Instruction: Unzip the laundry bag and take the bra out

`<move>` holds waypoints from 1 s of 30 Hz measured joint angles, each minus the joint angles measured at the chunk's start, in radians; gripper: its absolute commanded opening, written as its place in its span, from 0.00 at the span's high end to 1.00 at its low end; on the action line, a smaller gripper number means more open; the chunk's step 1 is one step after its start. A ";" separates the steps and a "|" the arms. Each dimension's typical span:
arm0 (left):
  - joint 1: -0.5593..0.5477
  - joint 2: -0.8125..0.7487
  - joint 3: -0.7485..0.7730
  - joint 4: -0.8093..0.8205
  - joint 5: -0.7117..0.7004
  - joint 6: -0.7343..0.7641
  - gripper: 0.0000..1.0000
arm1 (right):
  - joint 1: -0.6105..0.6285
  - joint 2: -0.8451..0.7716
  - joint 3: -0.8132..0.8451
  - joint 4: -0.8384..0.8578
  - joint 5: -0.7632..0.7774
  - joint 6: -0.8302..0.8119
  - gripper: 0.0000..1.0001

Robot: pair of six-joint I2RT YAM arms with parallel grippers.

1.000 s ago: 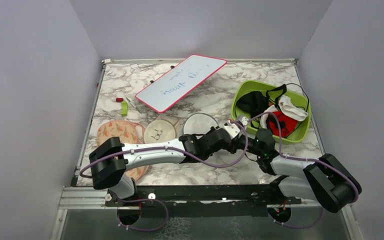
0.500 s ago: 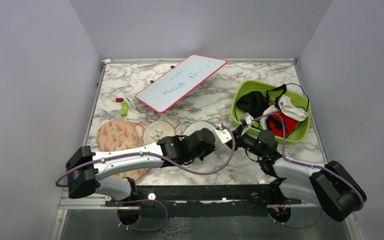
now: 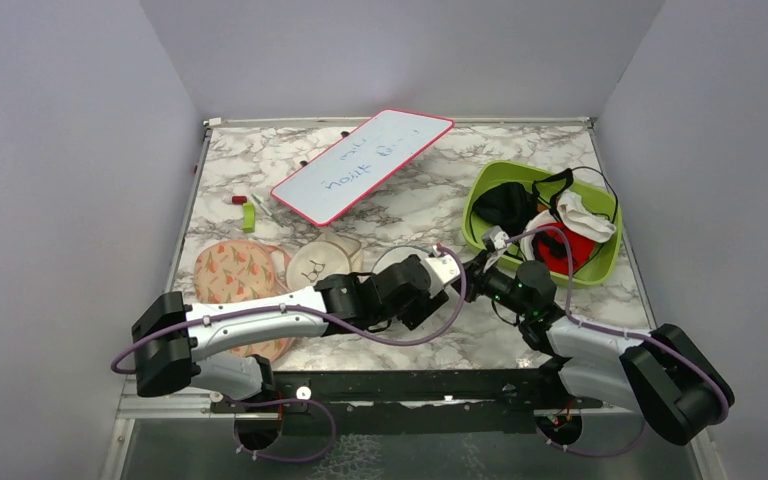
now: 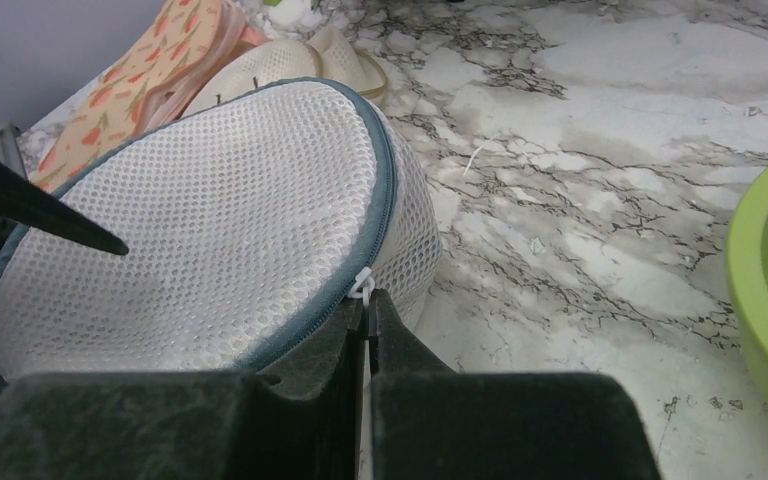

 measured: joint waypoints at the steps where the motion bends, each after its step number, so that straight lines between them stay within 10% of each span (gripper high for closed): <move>1: 0.000 0.008 0.010 -0.001 -0.010 -0.016 0.46 | 0.000 -0.002 0.000 0.000 -0.002 -0.003 0.99; 18: -0.002 0.158 0.210 -0.004 -0.112 -0.159 0.27 | 0.000 -0.232 0.120 -0.296 -0.031 0.062 0.99; 30: -0.002 0.160 0.224 -0.010 -0.185 -0.196 0.51 | 0.000 -0.365 0.208 -0.597 -0.032 0.004 0.99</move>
